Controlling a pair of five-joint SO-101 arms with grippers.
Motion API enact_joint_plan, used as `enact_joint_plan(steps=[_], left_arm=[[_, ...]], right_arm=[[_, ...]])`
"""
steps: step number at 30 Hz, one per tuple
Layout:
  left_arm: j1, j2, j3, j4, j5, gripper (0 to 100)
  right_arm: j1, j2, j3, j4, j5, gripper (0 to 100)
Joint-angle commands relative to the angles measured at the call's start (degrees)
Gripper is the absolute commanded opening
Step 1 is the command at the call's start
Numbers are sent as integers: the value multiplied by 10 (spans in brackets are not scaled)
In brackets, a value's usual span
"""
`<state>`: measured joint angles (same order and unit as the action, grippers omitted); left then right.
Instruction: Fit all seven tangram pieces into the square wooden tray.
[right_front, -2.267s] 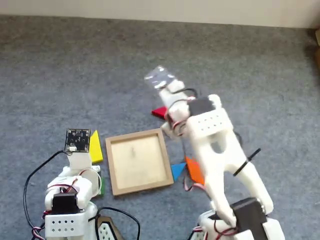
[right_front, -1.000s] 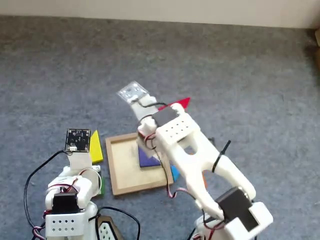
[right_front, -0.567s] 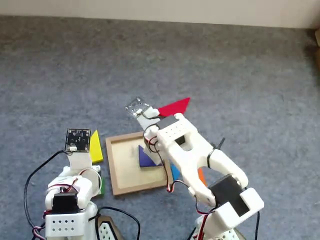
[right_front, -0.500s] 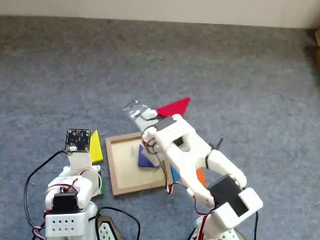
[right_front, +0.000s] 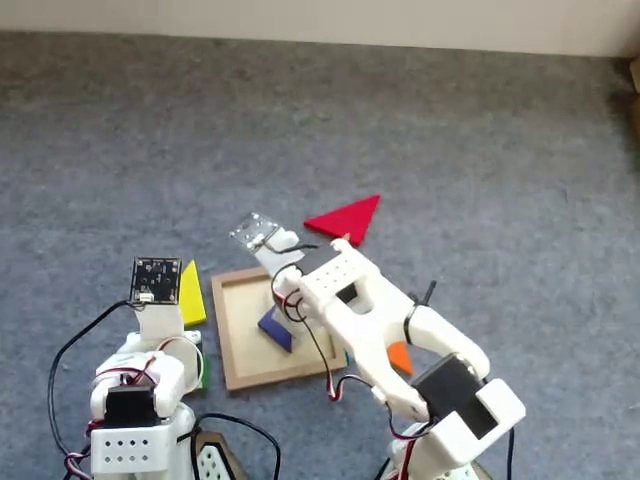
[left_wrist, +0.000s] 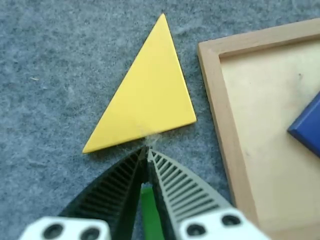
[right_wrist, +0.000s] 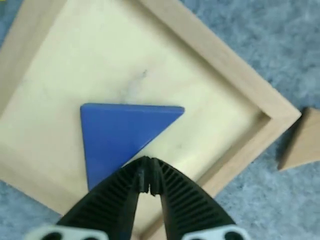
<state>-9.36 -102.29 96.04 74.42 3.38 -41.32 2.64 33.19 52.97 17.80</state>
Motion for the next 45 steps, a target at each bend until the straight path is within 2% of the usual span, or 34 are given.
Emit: enact_joint_plan(steps=[1, 21, 28, 33, 39, 45], left_arm=[[-7, -4, 12, 4, -5, 7], [-7, -4, 12, 4, -5, 7], [-7, -4, 12, 4, -5, 7], [-7, -4, 12, 4, -5, 7], [-7, -4, 12, 4, -5, 7], [-7, -4, 12, 4, -5, 7]], right_arm=[[24, -1, -25, -45, 3, 5], [-109, -10, -27, -44, 0, 5], [-143, -123, 28, -17, 0, 5], [-175, -207, 119, -67, 0, 5], [-109, -243, 157, -101, -1, 5], [-31, -241, 163, -209, -1, 5]])
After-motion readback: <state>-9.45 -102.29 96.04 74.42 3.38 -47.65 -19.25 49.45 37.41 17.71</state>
